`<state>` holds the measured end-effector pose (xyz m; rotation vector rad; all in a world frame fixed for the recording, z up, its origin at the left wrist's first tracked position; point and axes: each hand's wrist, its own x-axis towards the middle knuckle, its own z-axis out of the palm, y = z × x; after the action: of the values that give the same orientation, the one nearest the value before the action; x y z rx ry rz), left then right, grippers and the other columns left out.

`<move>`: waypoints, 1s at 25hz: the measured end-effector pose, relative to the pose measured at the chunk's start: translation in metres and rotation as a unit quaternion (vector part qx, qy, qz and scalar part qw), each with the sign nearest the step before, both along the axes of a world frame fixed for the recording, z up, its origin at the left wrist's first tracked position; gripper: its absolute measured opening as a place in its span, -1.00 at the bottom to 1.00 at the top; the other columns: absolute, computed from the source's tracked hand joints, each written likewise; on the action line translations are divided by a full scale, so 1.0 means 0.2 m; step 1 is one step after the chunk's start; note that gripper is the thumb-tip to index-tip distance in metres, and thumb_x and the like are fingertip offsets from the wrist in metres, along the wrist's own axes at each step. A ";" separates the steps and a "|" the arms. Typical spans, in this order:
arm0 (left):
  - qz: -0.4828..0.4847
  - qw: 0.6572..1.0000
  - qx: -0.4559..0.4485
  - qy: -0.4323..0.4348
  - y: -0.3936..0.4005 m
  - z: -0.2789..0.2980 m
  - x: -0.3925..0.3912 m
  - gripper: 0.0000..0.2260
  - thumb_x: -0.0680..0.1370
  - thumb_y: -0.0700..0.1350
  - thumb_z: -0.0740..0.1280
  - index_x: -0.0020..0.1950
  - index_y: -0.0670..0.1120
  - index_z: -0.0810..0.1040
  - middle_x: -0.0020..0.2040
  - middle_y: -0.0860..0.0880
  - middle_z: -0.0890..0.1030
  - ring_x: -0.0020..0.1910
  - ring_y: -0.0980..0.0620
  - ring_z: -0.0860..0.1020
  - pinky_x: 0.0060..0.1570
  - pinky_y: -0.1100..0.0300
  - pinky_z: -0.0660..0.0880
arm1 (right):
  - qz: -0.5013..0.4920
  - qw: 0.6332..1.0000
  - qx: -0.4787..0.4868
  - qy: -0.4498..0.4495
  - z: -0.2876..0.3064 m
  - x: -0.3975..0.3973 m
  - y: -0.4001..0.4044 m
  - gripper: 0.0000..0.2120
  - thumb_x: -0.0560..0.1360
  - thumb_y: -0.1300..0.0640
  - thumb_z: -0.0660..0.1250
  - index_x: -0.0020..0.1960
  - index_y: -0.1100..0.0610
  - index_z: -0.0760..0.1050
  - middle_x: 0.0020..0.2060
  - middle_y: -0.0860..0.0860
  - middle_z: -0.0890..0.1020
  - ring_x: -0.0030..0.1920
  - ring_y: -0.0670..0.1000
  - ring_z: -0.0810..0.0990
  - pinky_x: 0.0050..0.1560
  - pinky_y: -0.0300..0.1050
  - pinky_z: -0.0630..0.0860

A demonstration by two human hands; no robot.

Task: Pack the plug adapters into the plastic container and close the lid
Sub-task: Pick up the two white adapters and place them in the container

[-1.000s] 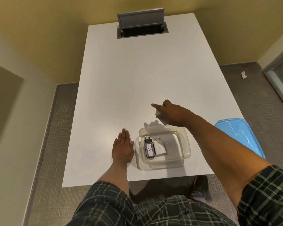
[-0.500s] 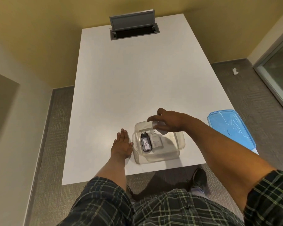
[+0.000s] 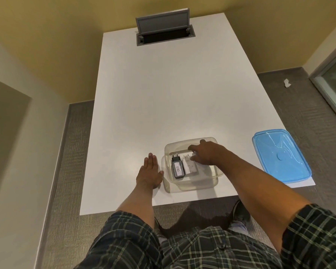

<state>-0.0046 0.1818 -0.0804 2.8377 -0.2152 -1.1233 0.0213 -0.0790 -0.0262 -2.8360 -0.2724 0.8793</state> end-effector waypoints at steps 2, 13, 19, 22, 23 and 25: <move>0.002 1.000 -0.002 0.010 0.00 0.00 0.00 -0.34 0.74 0.06 0.01 0.65 -0.19 -0.30 0.65 -0.14 -0.34 0.67 -0.14 -0.23 0.65 -0.06 -0.01 | -0.023 1.000 -0.012 -0.011 -0.04 -0.01 0.02 -0.56 0.57 -0.17 0.20 0.39 -0.06 0.32 0.22 0.19 0.48 0.22 0.25 0.52 0.05 0.07 0.50; 0.009 1.000 -0.015 0.017 0.01 -0.03 0.00 -0.29 0.73 0.10 0.03 0.64 -0.17 -0.35 0.63 -0.13 -0.39 0.66 -0.14 -0.30 0.65 -0.09 -0.09 | -0.099 0.993 -0.050 -0.030 -0.14 -0.06 0.04 -0.63 0.57 -0.05 0.21 0.30 0.10 0.44 0.19 0.13 0.59 0.23 0.17 0.55 0.01 0.01 0.50; 0.015 0.999 -0.023 -0.020 0.02 -0.09 -0.04 -0.31 0.72 0.16 -0.05 0.63 -0.14 -0.39 0.63 -0.11 -0.41 0.65 -0.09 -0.34 0.65 -0.06 -0.17 | -0.108 0.991 -0.068 -0.037 -0.16 -0.05 0.04 -0.61 0.59 -0.08 0.17 0.34 0.09 0.42 0.21 0.15 0.55 0.21 0.21 0.57 0.03 0.05 0.53; 0.017 0.999 -0.015 -0.028 0.02 -0.12 -0.05 -0.31 0.71 0.20 -0.10 0.63 -0.12 -0.40 0.63 -0.09 -0.43 0.64 -0.07 -0.35 0.65 -0.05 -0.20 | -0.101 0.991 -0.067 -0.063 -0.17 -0.06 0.04 -0.62 0.58 -0.06 0.18 0.32 0.08 0.44 0.17 0.16 0.57 0.17 0.23 0.60 0.02 0.03 0.54; 0.018 0.999 -0.018 -0.034 0.02 -0.12 -0.05 -0.31 0.70 0.20 -0.11 0.63 -0.11 -0.40 0.63 -0.09 -0.42 0.65 -0.07 -0.35 0.65 -0.04 -0.21 | -0.099 0.991 -0.064 -0.070 -0.17 -0.07 0.04 -0.63 0.58 -0.05 0.18 0.31 0.07 0.45 0.16 0.16 0.58 0.15 0.24 0.61 0.00 0.01 0.53; 0.019 0.998 -0.030 -0.060 0.04 -0.14 -0.07 -0.31 0.71 0.20 -0.09 0.64 -0.11 -0.37 0.64 -0.09 -0.39 0.65 -0.07 -0.33 0.65 -0.04 -0.19 | -0.099 0.991 -0.052 -0.080 -0.18 -0.08 0.04 -0.65 0.57 -0.05 0.17 0.27 0.07 0.48 0.14 0.17 0.59 0.11 0.25 0.62 -0.08 -0.02 0.49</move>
<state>-0.0186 0.1893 -0.1079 2.8446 -0.1984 -0.9246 0.0058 -0.0701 -0.0621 -2.9692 0.0383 0.6472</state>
